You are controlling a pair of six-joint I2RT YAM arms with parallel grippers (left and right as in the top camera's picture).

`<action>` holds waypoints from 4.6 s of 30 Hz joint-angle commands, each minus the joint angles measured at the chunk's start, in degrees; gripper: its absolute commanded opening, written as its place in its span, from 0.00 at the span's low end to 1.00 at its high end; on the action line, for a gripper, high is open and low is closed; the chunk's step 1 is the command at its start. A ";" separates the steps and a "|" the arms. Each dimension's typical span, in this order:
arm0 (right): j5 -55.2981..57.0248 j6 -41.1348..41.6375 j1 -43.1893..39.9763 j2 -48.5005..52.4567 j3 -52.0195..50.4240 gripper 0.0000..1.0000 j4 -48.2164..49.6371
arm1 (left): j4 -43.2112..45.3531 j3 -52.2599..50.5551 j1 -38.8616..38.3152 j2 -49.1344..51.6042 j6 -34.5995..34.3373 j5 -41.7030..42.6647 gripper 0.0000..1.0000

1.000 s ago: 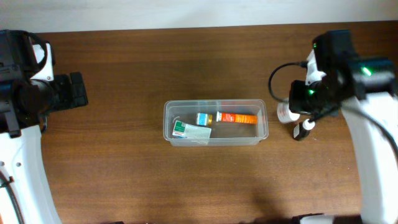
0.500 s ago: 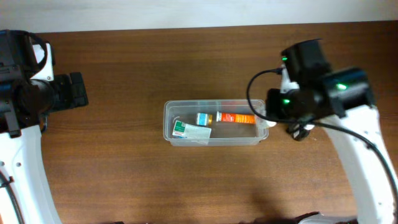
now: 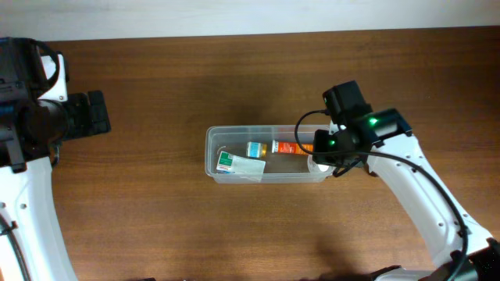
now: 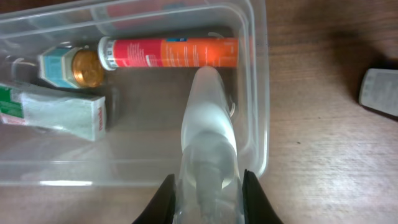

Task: Pack container
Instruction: 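Carry the white bottle into the container's right end and release, then move the right gripper back and grasp the dark brown bottle, then lower the brown bottle into the container and open the right gripper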

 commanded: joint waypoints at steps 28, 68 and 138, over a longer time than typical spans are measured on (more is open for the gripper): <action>7.39 -4.52 -16.96 -1.90 19.04 0.64 -17.59 | 0.02 0.31 0.24 -0.74 -0.57 0.24 1.00; 3.43 -13.97 -26.60 14.93 6.45 0.41 -5.55 | 0.00 0.33 0.24 -0.76 -0.57 0.24 1.00; 5.27 2.34 9.84 16.13 33.05 0.04 -24.15 | 0.00 0.33 0.24 -0.76 -0.57 0.24 1.00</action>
